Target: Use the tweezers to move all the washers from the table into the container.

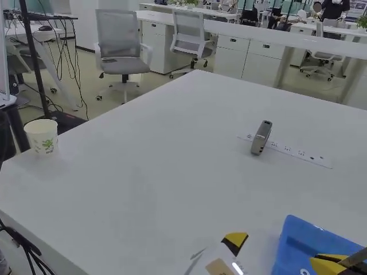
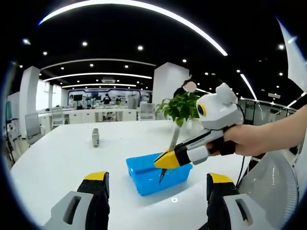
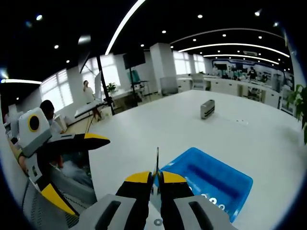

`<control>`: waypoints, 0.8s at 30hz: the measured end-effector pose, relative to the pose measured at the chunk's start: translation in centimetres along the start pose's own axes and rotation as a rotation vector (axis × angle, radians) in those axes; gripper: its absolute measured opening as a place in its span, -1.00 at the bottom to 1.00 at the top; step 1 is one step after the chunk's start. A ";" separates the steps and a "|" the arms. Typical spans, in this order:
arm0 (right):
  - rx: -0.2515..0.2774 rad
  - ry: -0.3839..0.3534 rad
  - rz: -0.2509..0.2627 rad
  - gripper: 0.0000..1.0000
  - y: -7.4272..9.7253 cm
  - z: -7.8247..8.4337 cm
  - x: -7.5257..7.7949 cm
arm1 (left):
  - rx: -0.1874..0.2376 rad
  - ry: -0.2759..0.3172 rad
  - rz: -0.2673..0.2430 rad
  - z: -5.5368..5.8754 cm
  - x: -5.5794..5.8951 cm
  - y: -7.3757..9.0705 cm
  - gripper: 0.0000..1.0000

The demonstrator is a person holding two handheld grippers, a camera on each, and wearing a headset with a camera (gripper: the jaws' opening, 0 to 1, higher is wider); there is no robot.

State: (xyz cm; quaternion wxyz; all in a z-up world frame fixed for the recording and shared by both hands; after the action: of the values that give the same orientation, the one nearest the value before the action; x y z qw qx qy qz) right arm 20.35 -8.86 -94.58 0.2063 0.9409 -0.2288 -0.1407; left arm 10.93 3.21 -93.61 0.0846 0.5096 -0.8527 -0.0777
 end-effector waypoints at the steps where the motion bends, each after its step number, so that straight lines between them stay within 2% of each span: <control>1: -0.005 -0.003 -0.003 -0.93 -0.1 0.2 -0.1 | 0.001 0.000 0.000 0.0 0.0 0.0 0.69; 11: -0.035 -0.038 -0.005 -0.93 -0.4 1.9 0.7 | 0.005 -0.002 -0.001 -0.1 0.0 0.0 0.69; 16: -0.049 -0.057 -0.008 -0.93 -0.5 2.5 0.6 | 0.003 0.000 0.003 -0.1 0.1 0.0 0.69; 24: -0.113 -0.068 0.001 -0.93 -0.3 4.3 0.8 | 0.001 0.001 0.004 0.0 0.1 0.0 0.68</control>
State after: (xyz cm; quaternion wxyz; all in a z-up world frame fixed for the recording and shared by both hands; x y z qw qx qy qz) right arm 19.57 -10.37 -98.60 0.2511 0.9224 -0.2278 -0.1851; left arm 10.88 3.15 -93.58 0.0848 0.5077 -0.8539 -0.0768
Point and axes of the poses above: the centre of the closed fingertips' face, and the gripper's own axes: y roughly backward along the fingers, x roughly to its right, z roughly out of its underside, the point moved 8 cm from there along y, roughly backward along the fingers
